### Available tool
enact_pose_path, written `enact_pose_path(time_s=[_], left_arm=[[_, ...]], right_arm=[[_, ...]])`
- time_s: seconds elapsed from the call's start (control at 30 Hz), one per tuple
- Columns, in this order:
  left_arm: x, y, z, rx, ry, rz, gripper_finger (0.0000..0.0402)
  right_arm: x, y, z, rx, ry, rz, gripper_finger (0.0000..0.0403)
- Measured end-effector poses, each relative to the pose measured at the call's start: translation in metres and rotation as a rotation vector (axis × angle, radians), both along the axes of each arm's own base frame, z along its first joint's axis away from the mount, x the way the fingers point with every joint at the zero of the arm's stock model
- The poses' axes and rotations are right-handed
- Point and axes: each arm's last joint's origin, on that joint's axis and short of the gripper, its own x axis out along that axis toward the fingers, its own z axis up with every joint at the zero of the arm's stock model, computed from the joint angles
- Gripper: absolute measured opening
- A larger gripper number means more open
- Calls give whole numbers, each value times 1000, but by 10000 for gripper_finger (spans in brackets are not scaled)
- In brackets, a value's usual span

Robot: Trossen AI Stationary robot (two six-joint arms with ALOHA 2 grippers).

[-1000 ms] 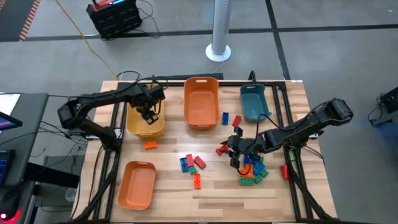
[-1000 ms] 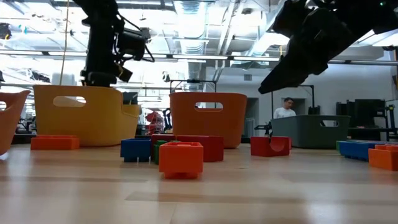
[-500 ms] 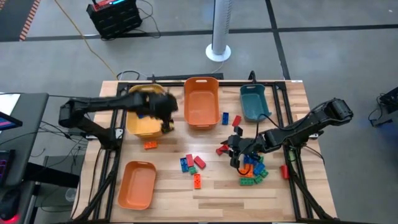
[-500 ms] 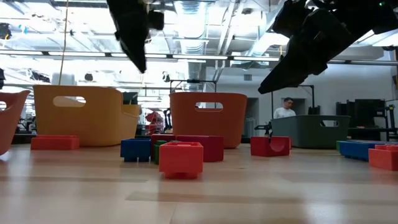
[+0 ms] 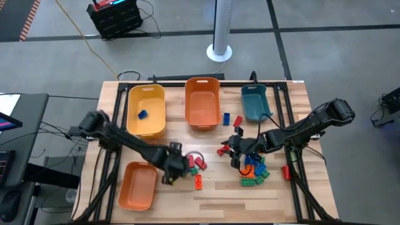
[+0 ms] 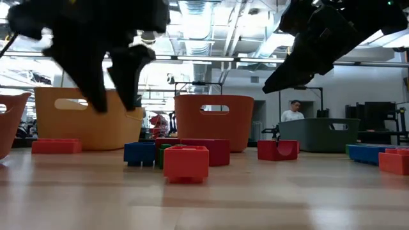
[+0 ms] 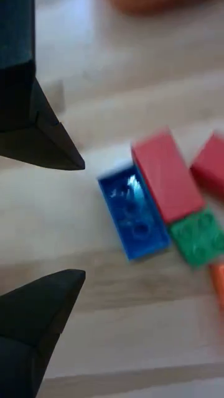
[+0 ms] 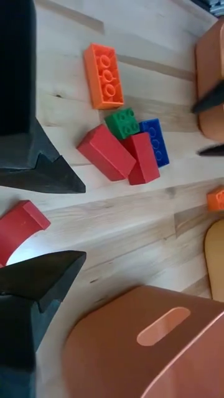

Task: Sort blocks
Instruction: Put the blue game piece into the yellow bin

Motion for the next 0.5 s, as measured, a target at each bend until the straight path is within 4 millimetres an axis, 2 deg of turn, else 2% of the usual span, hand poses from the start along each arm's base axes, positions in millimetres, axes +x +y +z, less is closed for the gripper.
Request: enact_pose_path(time_s=[0.07,0.27,0.5], left_arm=[[10,-6,-9,-2,17,14,268],[32,-19,-21,-79,68,-53,268],[33,-15,-34,-110,196,-71,268]], right_arm=[[0,0,0,1,-4,-1,175],[1,0,1,7,-12,-2,175],[0,2,1,7,-9,6,175]])
